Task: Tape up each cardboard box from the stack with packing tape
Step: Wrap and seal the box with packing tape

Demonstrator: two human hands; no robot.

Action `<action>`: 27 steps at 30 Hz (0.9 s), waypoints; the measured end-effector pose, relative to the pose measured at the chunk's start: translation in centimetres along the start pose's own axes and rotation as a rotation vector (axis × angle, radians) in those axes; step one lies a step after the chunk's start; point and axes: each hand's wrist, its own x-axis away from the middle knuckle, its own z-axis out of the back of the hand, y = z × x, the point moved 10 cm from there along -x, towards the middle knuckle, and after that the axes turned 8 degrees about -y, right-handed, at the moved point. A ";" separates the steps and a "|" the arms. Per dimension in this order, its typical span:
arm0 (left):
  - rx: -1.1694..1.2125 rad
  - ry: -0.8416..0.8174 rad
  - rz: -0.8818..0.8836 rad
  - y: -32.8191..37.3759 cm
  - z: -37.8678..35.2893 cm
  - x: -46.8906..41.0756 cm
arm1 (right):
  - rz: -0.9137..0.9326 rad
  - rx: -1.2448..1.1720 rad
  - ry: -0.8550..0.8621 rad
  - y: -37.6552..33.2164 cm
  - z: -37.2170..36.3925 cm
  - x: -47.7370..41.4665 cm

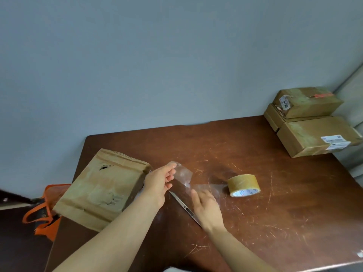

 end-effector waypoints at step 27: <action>-1.155 0.430 -0.530 17.1 17.6 3.3 | 0.027 -0.414 -0.192 -19.6 -8.8 -5.1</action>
